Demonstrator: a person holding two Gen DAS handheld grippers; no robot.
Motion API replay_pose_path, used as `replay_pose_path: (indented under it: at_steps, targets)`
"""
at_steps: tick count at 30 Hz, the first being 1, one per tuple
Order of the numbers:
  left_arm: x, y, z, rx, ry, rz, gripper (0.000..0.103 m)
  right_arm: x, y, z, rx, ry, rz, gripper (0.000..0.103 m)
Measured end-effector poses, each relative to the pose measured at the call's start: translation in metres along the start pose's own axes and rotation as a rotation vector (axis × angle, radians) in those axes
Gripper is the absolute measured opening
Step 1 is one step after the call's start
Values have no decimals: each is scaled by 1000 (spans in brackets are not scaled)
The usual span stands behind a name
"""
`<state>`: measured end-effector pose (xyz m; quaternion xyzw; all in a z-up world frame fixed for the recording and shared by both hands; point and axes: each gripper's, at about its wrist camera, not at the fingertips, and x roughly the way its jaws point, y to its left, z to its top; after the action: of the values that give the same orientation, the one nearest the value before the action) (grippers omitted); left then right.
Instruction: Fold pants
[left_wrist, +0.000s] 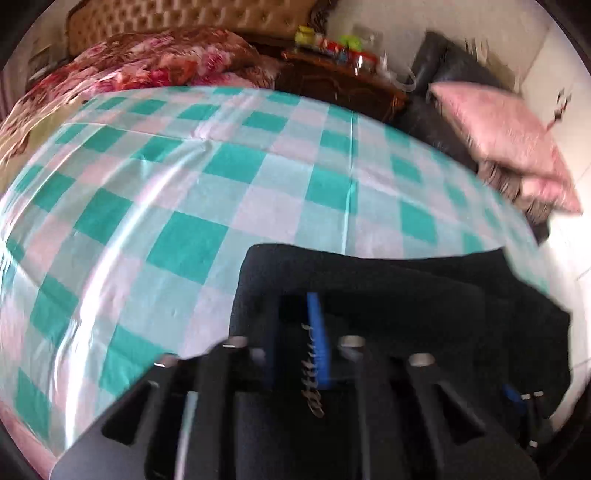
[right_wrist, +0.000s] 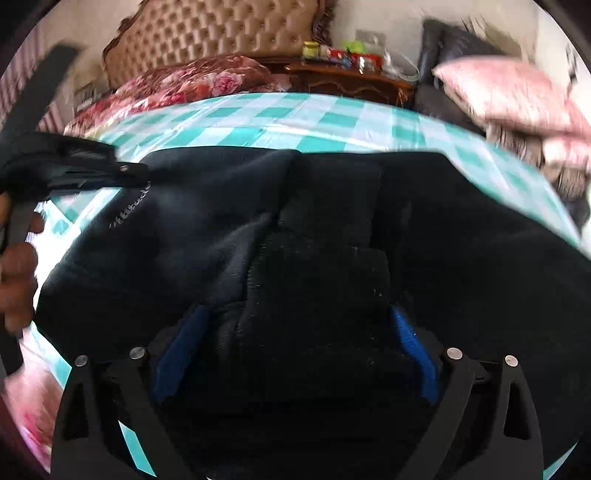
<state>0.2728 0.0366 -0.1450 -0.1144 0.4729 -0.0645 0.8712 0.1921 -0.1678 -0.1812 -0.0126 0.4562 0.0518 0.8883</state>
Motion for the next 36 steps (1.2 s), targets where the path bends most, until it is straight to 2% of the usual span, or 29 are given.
replay_pose_path:
  at_steps: [1, 3, 4, 6, 7, 8, 10, 11, 14, 15, 16, 17, 18, 19, 22, 36]
  targets:
    - [-12, 0, -5, -14, -40, -12, 57, 1, -2, 1, -1, 7, 5, 96]
    - [-39, -6, -21, -11, -132, -20, 73, 2, -2, -1, -2, 6, 8, 97]
    - [-48, -9, -31, -4, -146, -25, 79, 2, -2, -1, 2, 3, 10, 97]
    - [-56, -16, -46, 19, -141, -15, 86, 2, 0, -3, -6, -2, 8, 97]
    - [-59, -24, -56, 43, -133, 52, 91, 2, 0, -3, -6, -1, 9, 97]
    - [-61, -30, -63, 76, -147, 97, 93, 2, 0, -3, -8, 2, 10, 97]
    - [-70, -38, -76, 151, -221, 98, 95, 2, 0, -2, -10, 10, 11, 97]
    - [-70, -41, -78, 176, -224, 119, 94, 3, 0, -1, -9, 15, 12, 98]
    - [-73, -40, -79, 176, -225, 119, 89, 3, 0, 0, -11, 22, 14, 98]
    - [-75, -39, -80, 176, -227, 68, 79, 3, 0, 0, -11, 25, 15, 98]
    - [-74, -39, -80, 182, -221, 58, 61, 3, 0, 0, -12, 26, 15, 98]
    - [-68, -41, -81, 206, -195, 88, 50, 4, -1, 1, -12, 26, 14, 98]
    - [-62, -42, -82, 222, -177, 104, 35, 4, -1, 1, -12, 25, 14, 98]
    - [-55, -41, -84, 232, -151, 115, 29, 4, -1, 1, -12, 25, 14, 98]
    - [-34, -27, -93, 189, -80, 100, 28, 4, 0, 1, -15, 24, 13, 98]
    - [-27, -24, -107, 203, -140, 112, 28, 1, -1, 0, -13, 18, 13, 97]
